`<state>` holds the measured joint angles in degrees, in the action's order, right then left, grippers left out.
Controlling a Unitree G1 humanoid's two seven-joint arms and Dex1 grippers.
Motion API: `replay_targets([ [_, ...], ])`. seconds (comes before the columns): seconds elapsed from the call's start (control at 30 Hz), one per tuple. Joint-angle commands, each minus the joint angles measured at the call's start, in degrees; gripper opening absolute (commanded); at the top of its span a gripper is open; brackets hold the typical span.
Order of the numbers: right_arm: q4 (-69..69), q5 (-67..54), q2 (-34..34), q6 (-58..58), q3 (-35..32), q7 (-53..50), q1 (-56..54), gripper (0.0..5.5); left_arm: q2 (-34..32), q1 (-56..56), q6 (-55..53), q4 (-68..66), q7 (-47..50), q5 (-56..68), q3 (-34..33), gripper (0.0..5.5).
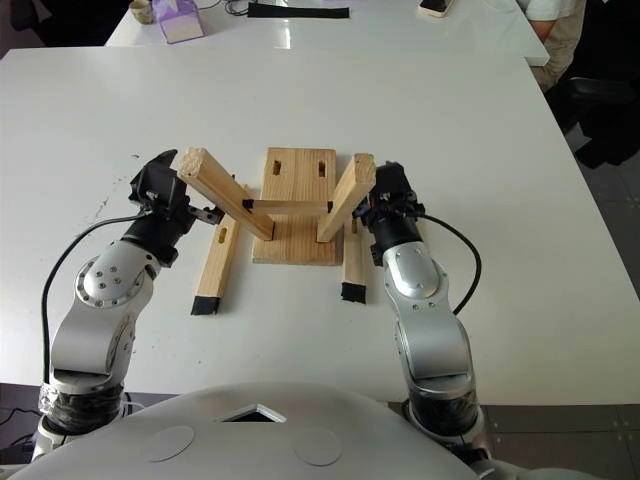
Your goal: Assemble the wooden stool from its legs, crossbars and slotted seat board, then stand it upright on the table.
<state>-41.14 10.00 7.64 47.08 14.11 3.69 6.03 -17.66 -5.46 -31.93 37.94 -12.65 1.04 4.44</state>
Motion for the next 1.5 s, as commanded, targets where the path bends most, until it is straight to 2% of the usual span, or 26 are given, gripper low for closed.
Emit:
replay_targets([
  [0.03,4.9,-0.9,1.5,-5.5,-4.0,0.4,1.5,2.36,-2.3,1.1,3.8,-4.0,-1.1,-0.2,-3.9,4.92],
  [0.13,9.0,-1.1,2.1,-10.3,-5.6,0.3,2.2,2.36,-4.3,-0.5,8.2,-7.5,-2.6,-1.0,-4.7,4.92],
  [0.23,13.9,-1.2,2.4,-14.9,-4.6,1.3,2.1,2.36,-5.6,-3.6,14.3,-12.2,-4.5,-2.8,-1.5,4.92],
  [0.37,22.8,0.0,2.6,-21.0,-2.4,1.6,1.4,2.36,-3.3,-6.5,19.0,-18.0,-3.5,-4.2,1.5,4.92],
  [0.6,28.8,0.3,1.4,-26.6,-0.2,1.5,1.4,2.36,-1.0,-6.1,22.9,-25.4,-1.8,-6.8,3.7,4.92],
  [0.73,29.8,0.6,2.7,-28.2,-0.9,2.0,2.6,2.36,-1.2,-6.1,23.9,-31.1,-0.4,-8.0,2.6,4.92],
  [1.0,30.7,2.3,9.4,-31.5,-4.8,3.1,8.3,2.36,-3.4,-7.1,26.9,-37.8,1.0,-9.3,0.5,4.92],
  [1.33,30.0,3.0,15.6,-35.1,-10.8,4.2,13.9,2.36,-9.6,-8.8,32.2,-39.9,-2.9,-7.0,-4.3,4.92],
  [1.5,26.6,2.3,15.9,-36.5,-12.7,4.5,14.2,2.36,-9.6,-5.8,31.4,-37.1,-4.7,-4.5,-5.2,4.92],
])
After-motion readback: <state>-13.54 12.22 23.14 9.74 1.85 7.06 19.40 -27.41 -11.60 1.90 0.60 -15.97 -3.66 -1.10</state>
